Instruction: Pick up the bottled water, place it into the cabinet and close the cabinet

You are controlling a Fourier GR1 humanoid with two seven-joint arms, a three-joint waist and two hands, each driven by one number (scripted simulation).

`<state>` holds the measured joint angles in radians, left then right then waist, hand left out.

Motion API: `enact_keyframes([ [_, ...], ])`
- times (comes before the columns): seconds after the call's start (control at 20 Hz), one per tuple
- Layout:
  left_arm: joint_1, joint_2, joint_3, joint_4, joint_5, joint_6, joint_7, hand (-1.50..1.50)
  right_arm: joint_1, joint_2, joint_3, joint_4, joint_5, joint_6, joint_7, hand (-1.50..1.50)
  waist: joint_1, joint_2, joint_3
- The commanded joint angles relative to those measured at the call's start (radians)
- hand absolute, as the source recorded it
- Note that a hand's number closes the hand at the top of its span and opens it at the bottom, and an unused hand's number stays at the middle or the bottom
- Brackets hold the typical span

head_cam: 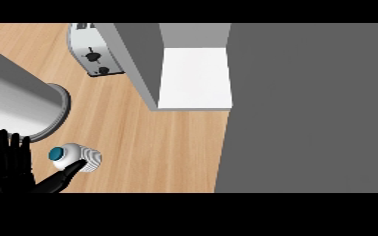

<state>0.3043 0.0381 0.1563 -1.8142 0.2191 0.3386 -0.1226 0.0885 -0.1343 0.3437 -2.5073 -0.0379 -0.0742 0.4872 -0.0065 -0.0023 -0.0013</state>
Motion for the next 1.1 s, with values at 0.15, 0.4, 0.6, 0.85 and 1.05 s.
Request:
enact_keyframes([
  [0.15, -0.052, -0.006, 0.059, 0.22, 0.062, -0.093, -0.127, -1.5, -0.042, 0.009, 0.059, -0.132, 0.065, -0.035, 0.11, -1.5, 0.004, 0.001, 0.0],
  [0.4, -0.07, -0.034, 0.097, 0.402, 0.058, -0.113, -0.271, -1.5, -0.018, -0.026, 0.042, -0.223, 0.024, -0.033, 0.151, -1.5, -0.007, -0.001, -0.001],
  [0.6, -0.096, 0.007, 0.145, 0.501, 0.104, -0.185, -0.313, -1.5, -0.02, -0.025, 0.035, -0.191, 0.04, -0.04, 0.134, -1.5, -0.002, 0.0, 0.0],
  [0.85, -0.073, -0.037, 0.117, 0.518, 0.067, -0.159, -0.376, -1.5, -0.073, -0.007, 0.053, -0.152, 0.074, -0.06, 0.158, -1.5, 0.005, 0.0, 0.001],
  [1.05, -0.142, 0.003, 0.165, 0.69, 0.091, -0.219, -0.441, -1.5, 0.06, -0.043, 0.048, -0.211, 0.038, -0.024, 0.061, -1.5, -0.007, -0.001, 0.001],
])
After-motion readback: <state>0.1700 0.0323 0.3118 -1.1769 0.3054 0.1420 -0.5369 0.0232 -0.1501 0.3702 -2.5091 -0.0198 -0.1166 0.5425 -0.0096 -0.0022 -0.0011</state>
